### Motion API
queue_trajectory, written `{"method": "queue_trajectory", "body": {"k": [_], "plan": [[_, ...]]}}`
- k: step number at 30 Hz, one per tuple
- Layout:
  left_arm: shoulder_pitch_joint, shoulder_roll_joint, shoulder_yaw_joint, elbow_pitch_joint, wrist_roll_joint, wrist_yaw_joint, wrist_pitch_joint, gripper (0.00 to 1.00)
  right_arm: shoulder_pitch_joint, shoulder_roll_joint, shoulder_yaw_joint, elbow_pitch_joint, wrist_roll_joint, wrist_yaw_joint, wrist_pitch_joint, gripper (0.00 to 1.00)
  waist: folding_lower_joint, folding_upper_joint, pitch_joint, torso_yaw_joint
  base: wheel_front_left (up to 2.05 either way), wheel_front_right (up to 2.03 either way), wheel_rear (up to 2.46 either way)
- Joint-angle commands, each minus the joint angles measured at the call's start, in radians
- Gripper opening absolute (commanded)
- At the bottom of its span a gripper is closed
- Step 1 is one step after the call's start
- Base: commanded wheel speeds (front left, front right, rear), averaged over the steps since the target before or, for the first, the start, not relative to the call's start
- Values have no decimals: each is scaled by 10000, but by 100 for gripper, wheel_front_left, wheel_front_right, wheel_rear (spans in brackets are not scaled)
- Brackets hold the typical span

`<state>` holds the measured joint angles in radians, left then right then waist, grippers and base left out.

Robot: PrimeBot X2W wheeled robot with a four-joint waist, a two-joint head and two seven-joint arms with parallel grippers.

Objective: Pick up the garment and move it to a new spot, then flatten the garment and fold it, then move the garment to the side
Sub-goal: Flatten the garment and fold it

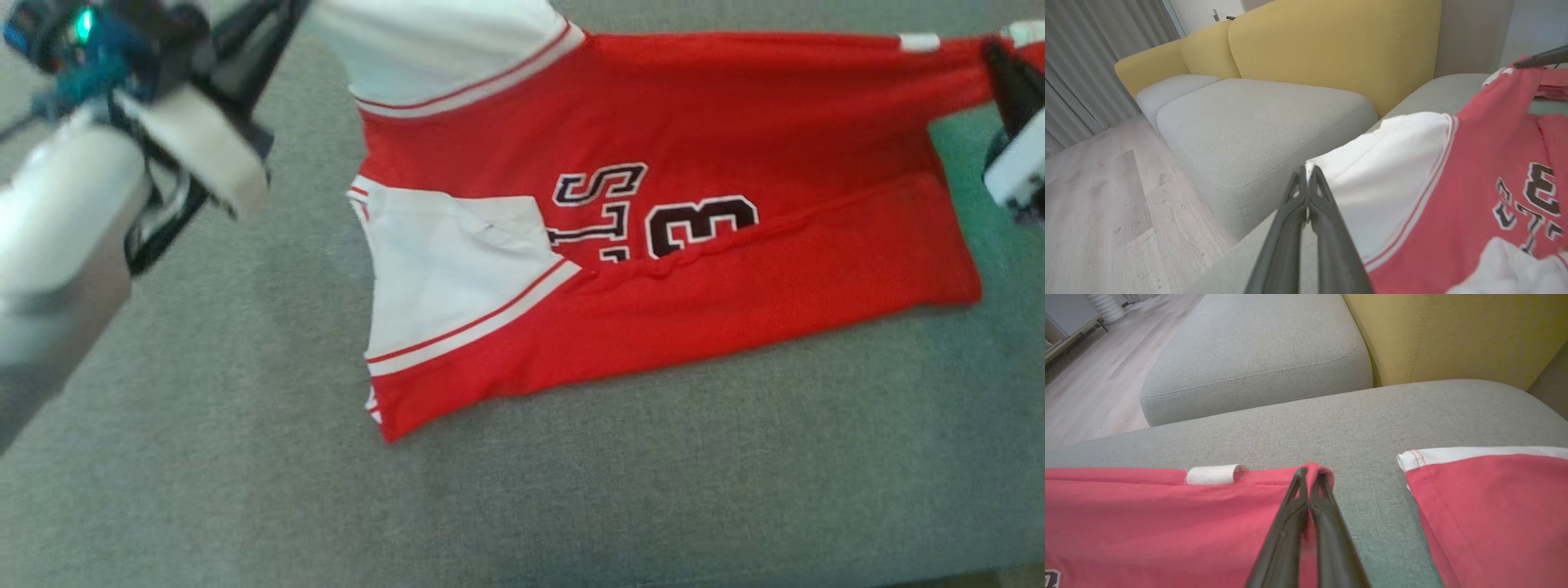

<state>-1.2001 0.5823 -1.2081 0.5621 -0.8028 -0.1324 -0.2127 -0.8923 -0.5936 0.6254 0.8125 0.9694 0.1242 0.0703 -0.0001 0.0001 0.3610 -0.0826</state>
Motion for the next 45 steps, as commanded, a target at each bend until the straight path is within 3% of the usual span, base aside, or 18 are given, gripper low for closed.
{"method": "queue_trajectory", "body": {"k": [1,5,13,21,23,24,25,27,28,29,30,34,40,45], "plan": [[-123,608,327,-383,-88,24,-122,0,323,-379,-61,-353,110,65,-65,0,1,-1,-213,170,0,0,0],[858,1029,207,-1508,-315,157,-228,0,1000,-673,-121,-702,273,65,-133,0,1,-1,-408,328,0,0,0],[2467,1684,-203,-3551,-151,1121,-220,0,2097,-1129,-375,-1131,397,65,-125,0,1,-1,-529,610,0,0,0],[3609,1674,-369,-4424,-252,1750,-197,0,3125,-1275,-708,-1286,294,65,-48,2,1,-1,-425,767,0,0,0],[3851,1572,-370,-4400,-342,1846,-247,0,3341,-1165,-775,-1269,217,65,-50,14,1,-1,-402,743,0,0,0],[3851,1572,-370,-4400,-342,1846,-247,0,3341,-1165,-775,-1269,217,65,-50,14,1,-1,-402,743,0,0,0],[3974,1507,-376,-4364,-366,1894,-270,0,3434,-1099,-821,-1275,208,65,-58,23,1,-1,-401,728,0,0,0],[4213,1343,-373,-4265,-333,2061,-336,0,3592,-979,-954,-1275,178,65,-164,64,1,-1,-426,692,0,0,0],[4351,1250,-362,-4205,-312,2153,-366,27,3657,-907,-1051,-1255,154,65,-286,100,1,-1,-458,669,0,0,0],[4509,1138,-296,-4146,-323,2286,-399,73,3720,-812,-1141,-1282,136,65,-458,100,1,-1,-498,646,0,0,0],[4696,1006,-191,-4108,-400,2392,-427,100,3793,-733,-1202,-1384,90,65,-703,100,1,-1,-538,630,0,0,0],[5598,422,642,-4048,-499,3196,-481,100,4346,-569,-1383,-1641,-311,65,-1747,100,1,-1,-842,616,0,0,0],[7720,-1105,3347,-4838,964,5146,-487,100,5549,-143,-2323,-1884,-812,65,-3039,100,1,-1,-1358,845,0,0,0],[9332,-2540,5151,-5361,2837,5723,-488,100,6181,347,-3514,-1943,-1233,65,-3232,100,1,-1,-1582,1294,0,0,0]]}}
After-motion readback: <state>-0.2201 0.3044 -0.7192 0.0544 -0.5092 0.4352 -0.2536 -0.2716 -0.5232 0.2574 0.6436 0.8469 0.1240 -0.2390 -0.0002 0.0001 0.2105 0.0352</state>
